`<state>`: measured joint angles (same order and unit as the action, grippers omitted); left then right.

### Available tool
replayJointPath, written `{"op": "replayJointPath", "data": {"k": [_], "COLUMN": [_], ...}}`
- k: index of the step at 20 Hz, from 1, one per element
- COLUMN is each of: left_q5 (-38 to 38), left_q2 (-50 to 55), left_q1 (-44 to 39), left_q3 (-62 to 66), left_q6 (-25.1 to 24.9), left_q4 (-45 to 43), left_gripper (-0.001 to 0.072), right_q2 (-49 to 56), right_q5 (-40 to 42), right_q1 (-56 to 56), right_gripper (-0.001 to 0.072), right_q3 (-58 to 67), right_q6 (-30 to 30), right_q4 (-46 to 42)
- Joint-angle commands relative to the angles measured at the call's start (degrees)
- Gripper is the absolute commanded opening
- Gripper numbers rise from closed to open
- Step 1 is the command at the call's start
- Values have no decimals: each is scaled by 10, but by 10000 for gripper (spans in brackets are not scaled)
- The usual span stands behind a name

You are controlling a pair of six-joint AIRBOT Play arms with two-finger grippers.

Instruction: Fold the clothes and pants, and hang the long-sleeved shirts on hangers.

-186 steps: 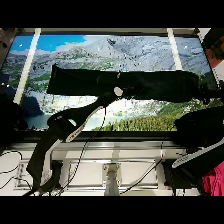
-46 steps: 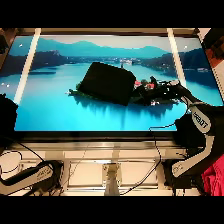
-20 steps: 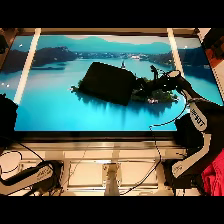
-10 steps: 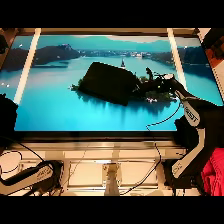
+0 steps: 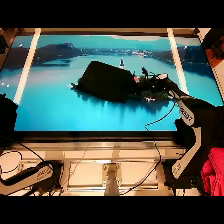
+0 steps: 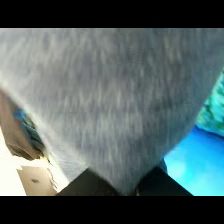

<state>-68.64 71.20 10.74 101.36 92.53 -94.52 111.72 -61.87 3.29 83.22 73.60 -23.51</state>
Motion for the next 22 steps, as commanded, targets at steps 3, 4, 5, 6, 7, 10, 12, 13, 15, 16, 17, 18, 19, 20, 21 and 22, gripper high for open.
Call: {"op": "replayJointPath", "data": {"k": [3,4,5,6,7,10,12,13,15,16,17,18,19,20,21,22], "left_q5": [0,0,0,0,0,0,0,0,0,0,0,0,0,0,0,0], "left_q2": [0,0,0,0,0,0,0,0,0,0,0,0,0,0,0,0], "left_q1": [1,1,1,1,1,1,1,1,1,1,1,1,1,1,1,1], "left_q3": [0,0,0,0,0,0,0,0,0,0,0,0,0,0,0,0], "left_q6": [0,0,0,0,0,0,0,0,0,0,0,0,0,0,0,0], "left_q4": [0,0,0,0,0,0,0,0,0,0,0,0,0,0,0,0], "left_gripper": [355,355,356,355,355,355,355,355,355,355,355,355,356,355,355,355], "right_q2": [-86,-111,-138,-162,-186,-246,-264,-266,-266,-267,-268,-270,-273,-276,-278,-279], "right_q5": [-31,-62,-103,-137,-166,-189,-215,-236,-278,-293,-306,-330,-351,-374,-396,-422], "right_q1": [-135,-178,-227,-274,-326,-469,-548,-572,-598,-603,-606,-606,-606,-606,-606,-606], "right_gripper": [23,23,23,23,23,24,23,23,23,23,23,23,23,23,24,25], "right_q3": [29,29,29,29,29,29,29,29,29,29,29,29,29,29,29,29], "right_q6": [149,161,175,176,176,174,172,171,168,169,184,216,248,267,269,275], "right_q4": [-188,-253,-315,-362,-399,-434,-438,-446,-482,-515,-565,-637,-705,-767,-809,-840]}}
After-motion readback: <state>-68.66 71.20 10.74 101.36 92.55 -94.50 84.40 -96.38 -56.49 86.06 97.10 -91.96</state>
